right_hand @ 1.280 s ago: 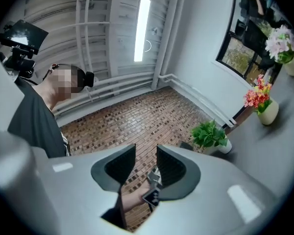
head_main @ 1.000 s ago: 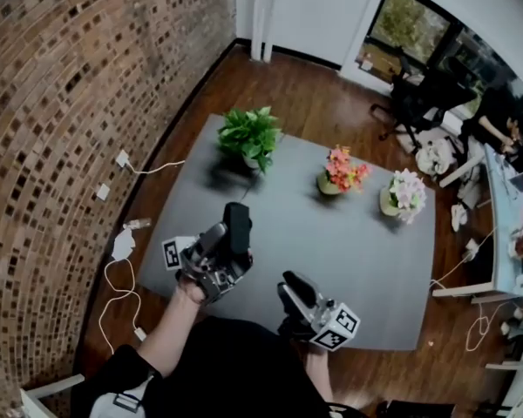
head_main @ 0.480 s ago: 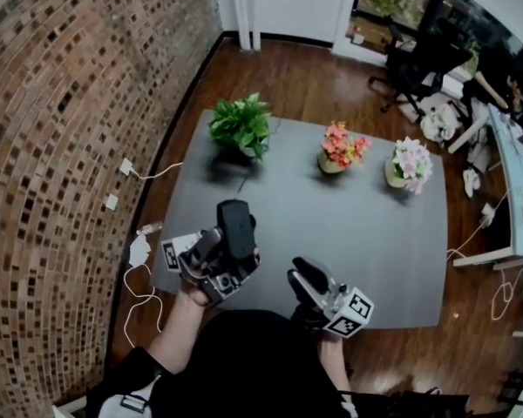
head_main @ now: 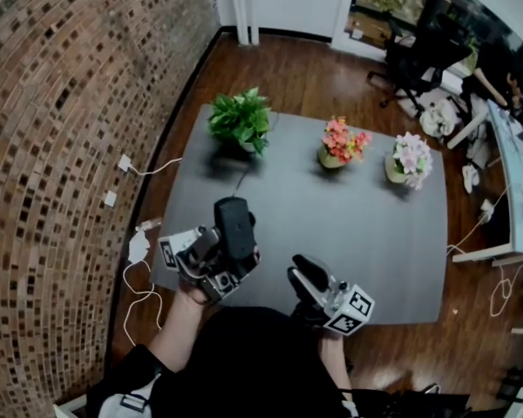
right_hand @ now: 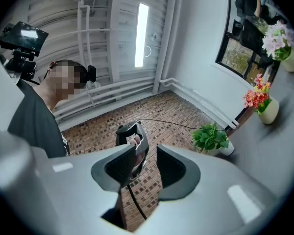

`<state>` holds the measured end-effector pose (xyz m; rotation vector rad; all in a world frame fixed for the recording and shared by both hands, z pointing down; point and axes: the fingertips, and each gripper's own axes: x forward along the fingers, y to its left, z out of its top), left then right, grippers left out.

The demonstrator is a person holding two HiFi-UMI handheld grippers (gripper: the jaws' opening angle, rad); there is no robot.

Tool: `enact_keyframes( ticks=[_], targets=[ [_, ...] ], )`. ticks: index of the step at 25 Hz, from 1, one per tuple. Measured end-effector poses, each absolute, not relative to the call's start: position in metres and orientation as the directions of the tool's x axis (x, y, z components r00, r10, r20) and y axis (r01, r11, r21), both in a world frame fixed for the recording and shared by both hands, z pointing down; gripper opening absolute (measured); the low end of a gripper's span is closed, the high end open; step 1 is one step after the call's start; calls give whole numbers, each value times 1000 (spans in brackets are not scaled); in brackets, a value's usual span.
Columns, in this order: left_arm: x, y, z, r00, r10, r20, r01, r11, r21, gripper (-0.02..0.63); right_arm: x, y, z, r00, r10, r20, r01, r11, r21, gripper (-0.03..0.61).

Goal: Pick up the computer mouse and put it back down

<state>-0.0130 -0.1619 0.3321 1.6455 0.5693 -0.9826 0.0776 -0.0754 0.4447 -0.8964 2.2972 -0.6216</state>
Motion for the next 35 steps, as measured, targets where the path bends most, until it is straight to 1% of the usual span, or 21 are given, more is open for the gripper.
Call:
enact_keyframes(
  ticks=[3,5,7,9,11,13,15,17,19,22,25,29,35],
  targets=[
    [-12,-165,343,580,-122,-805,744,-323,585,287,75,-76,444,-602,-718,-350,-443,664,-602,109],
    [-7,-170,359,650,-138,-747,666,-370,648,287,73,-76,443,-603,-717,-349,-443,665,-601,109],
    [0,-178,386,736,-158,-658,553,-419,720,287,72,-75,442,-604,-718,-347,-445,665,-600,109],
    [8,-187,420,816,-178,-550,428,-454,782,286,71,-74,442,-604,-720,-342,-449,662,-601,109],
    [19,-197,458,890,-195,-412,273,-494,825,285,73,-72,441,-601,-724,-339,-453,658,-602,109],
    [29,-208,503,948,-212,-236,87,-542,836,286,74,-71,442,-598,-728,-336,-458,654,-603,109],
    [36,-219,549,969,-239,-57,-93,-569,817,285,74,-69,444,-593,-734,-330,-463,646,-606,109],
    [39,-227,585,958,-270,99,-245,-587,772,285,75,-66,448,-587,-743,-322,-472,637,-610,109],
    [44,-233,608,930,-290,226,-363,-622,694,285,78,-64,449,-579,-751,-318,-481,629,-611,109],
    [52,-242,644,873,-320,368,-483,-672,562,285,84,-59,451,-560,-766,-315,-495,615,-614,109],
    [53,-259,690,784,-378,492,-594,-685,422,285,92,-53,454,-539,-784,-307,-510,594,-622,109],
    [51,-284,743,663,-431,612,-700,-646,304,285,99,-46,457,-515,-804,-297,-527,570,-630,109],
    [58,-316,780,520,-512,684,-776,-618,128,285,113,-38,462,-480,-832,-279,-555,534,-638,109]
  ],
)
